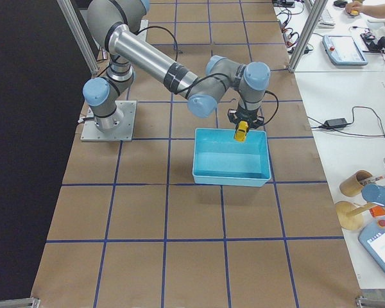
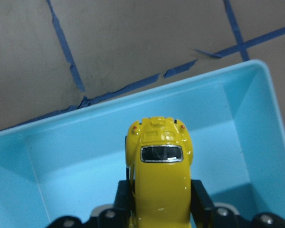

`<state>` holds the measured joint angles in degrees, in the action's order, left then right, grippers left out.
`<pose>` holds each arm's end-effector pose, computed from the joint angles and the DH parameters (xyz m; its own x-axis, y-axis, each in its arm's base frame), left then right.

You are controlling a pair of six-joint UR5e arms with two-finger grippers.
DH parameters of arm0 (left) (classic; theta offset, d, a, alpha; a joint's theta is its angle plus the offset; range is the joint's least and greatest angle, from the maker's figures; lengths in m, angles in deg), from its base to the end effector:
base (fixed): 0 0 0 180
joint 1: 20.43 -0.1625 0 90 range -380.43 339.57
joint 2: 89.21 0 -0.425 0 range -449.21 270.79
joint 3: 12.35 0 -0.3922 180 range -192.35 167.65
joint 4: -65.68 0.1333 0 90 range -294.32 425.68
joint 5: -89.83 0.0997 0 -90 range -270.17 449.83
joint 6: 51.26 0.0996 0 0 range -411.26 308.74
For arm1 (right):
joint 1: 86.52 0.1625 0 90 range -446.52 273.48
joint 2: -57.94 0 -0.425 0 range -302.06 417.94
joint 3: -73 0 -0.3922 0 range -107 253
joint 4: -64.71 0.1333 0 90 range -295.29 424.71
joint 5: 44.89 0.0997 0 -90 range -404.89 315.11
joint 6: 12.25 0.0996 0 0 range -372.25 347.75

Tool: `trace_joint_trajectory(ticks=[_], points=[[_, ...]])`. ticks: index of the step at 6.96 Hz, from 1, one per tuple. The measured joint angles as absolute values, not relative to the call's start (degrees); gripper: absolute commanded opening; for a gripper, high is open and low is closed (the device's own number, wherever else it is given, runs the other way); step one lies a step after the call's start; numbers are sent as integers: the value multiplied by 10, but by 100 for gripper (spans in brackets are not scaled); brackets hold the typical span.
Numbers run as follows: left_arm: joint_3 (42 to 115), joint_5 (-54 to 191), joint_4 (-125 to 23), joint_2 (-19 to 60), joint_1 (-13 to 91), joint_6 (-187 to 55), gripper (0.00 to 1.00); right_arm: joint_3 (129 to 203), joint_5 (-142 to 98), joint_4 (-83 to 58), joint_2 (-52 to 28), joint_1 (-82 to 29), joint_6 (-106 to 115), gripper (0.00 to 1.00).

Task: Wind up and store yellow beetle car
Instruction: 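Carry the car over the blue bin and lower it inside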

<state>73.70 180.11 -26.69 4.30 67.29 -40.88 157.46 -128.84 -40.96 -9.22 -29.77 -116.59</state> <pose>-0.1122 -0.5194 0.4868 -0.9900 0.1410 0.0013 0.1409 0.9894 0.0340 -0.2286 -0.6109 0.3357 -0.3254 -0.9456 -0.0015 -0.9399 0.3236 -0.1091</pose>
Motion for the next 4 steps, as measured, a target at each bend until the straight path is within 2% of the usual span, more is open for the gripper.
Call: trace_joint_trajectory(ticks=[2,3,4], points=[[737,1801,-267,43,673,-409,100,1627,-1291,-449,-71,-317,-1225,17],[737,1801,-267,44,673,-409,100,1650,-1294,-495,-64,-319,-1254,23],[737,1801,-267,44,673,-409,100,1669,-1294,-526,-56,-321,-1272,43]])
